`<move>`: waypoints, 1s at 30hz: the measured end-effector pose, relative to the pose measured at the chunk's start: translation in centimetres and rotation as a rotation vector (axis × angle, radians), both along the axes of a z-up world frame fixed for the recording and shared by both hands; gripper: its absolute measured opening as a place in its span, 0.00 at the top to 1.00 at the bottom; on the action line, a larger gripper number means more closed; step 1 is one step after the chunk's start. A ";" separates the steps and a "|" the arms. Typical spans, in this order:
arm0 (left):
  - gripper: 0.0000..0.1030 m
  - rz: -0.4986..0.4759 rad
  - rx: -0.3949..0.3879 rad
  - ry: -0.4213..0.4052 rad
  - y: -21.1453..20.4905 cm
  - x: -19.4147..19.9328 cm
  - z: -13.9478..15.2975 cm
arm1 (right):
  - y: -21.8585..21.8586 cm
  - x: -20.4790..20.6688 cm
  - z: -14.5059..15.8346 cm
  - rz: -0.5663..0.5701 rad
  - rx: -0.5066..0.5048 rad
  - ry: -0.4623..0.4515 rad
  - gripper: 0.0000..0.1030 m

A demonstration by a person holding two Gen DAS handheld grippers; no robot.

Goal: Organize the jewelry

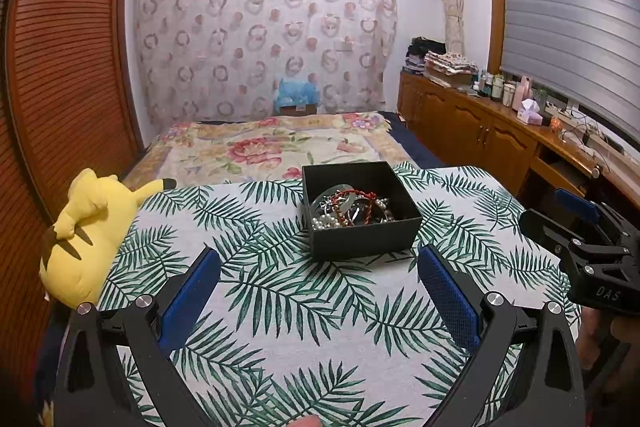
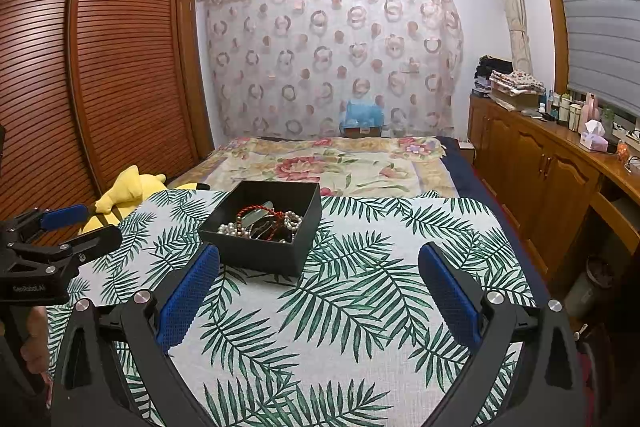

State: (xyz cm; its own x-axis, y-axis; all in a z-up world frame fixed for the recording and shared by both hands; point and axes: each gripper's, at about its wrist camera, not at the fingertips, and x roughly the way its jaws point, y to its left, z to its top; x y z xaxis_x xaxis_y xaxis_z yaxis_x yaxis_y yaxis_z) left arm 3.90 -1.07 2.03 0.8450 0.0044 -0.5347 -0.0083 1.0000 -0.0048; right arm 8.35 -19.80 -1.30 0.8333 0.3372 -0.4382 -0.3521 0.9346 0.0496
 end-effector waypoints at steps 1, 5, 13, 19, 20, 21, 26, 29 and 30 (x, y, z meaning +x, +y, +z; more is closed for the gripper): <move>0.08 0.001 0.000 0.000 0.0 0.0 0.0 | 0.0 0.0 0.1 -0.001 0.000 -0.001 0.03; 0.08 0.000 0.000 0.001 0.0 0.0 0.0 | 0.0 0.0 0.0 -0.001 0.001 -0.001 0.03; 0.08 -0.001 -0.001 0.000 0.0 0.0 0.0 | -0.1 0.0 0.1 -0.001 0.001 -0.001 0.03; 0.08 -0.001 0.001 -0.004 0.0 -0.1 0.3 | -0.1 0.0 0.1 0.000 0.001 0.000 0.03; 0.08 -0.001 0.000 -0.003 0.0 -0.1 0.3 | -0.1 0.0 0.1 -0.001 0.000 -0.001 0.03; 0.08 -0.001 -0.001 -0.003 0.0 -0.1 0.3 | -0.1 0.0 0.1 -0.001 0.001 -0.001 0.03; 0.08 -0.002 0.000 -0.004 0.0 -0.1 0.2 | -0.1 0.0 0.1 -0.001 0.000 -0.001 0.03; 0.08 -0.001 0.000 -0.004 0.0 -0.2 0.2 | -0.1 0.0 0.1 -0.001 0.001 0.000 0.03; 0.08 -0.001 0.000 -0.004 0.0 -0.2 0.2 | -0.1 0.0 0.1 -0.001 0.000 0.000 0.03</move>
State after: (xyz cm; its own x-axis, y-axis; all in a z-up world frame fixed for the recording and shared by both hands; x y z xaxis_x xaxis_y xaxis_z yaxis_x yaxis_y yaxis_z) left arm 3.75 -1.07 2.23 0.8469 0.0037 -0.5317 -0.0072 1.0000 -0.0044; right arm 8.40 -19.91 -1.17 0.8338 0.3364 -0.4378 -0.3512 0.9350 0.0494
